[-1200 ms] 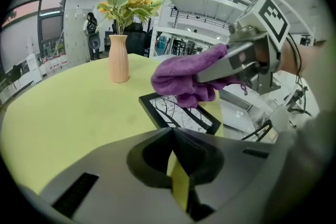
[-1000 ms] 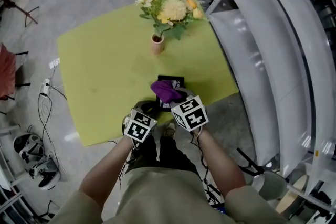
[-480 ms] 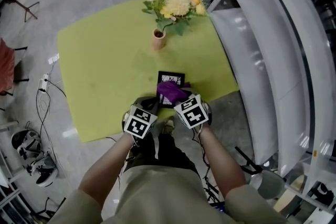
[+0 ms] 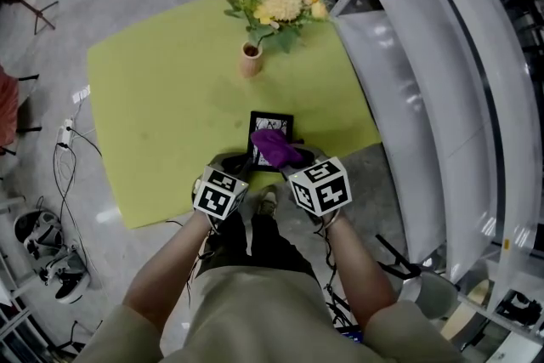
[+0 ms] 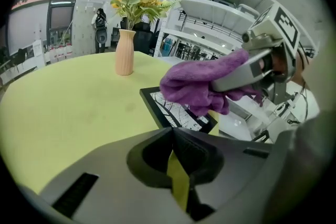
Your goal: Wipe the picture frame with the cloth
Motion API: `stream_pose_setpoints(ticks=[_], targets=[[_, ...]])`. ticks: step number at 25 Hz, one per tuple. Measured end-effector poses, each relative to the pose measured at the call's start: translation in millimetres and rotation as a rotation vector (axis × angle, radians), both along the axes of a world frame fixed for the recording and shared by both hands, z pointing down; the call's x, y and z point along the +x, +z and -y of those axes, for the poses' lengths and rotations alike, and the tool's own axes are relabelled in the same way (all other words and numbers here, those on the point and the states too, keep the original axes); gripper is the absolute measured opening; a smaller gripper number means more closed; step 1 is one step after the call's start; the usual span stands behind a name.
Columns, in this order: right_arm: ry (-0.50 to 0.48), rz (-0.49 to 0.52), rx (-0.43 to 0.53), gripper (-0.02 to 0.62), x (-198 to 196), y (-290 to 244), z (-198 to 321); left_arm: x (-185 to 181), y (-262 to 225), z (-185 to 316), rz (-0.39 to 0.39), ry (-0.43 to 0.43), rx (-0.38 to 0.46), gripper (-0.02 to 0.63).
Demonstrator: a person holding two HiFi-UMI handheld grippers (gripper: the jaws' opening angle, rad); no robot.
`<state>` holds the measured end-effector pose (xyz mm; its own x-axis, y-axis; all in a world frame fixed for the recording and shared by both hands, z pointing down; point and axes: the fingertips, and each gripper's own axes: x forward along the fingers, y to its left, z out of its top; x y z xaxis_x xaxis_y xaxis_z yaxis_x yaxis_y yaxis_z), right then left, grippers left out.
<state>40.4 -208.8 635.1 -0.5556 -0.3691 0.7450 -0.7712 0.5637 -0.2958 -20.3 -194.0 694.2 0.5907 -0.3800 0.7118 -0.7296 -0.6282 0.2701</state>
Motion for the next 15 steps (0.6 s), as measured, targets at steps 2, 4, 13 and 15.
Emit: stream_pose_setpoints(ticks=[2,4,13,15], targets=[[-0.032,0.000,-0.031,0.095,-19.9,9.8,-8.7,1.0,-0.1,-0.2,-0.001,0.004,0.002,0.009],[-0.035,-0.018,-0.071,0.095,-31.2,28.7,-19.2,2.0,0.4,-0.6,0.005,0.012,0.006,0.009],[-0.069,-0.114,-0.072,0.094,-19.9,56.3,-41.3,1.3,-0.2,1.2,0.032,0.039,0.016,0.010],[-0.041,-0.138,-0.068,0.094,-0.2,57.1,-43.2,2.3,-0.4,1.3,0.045,0.049,0.038,0.011]])
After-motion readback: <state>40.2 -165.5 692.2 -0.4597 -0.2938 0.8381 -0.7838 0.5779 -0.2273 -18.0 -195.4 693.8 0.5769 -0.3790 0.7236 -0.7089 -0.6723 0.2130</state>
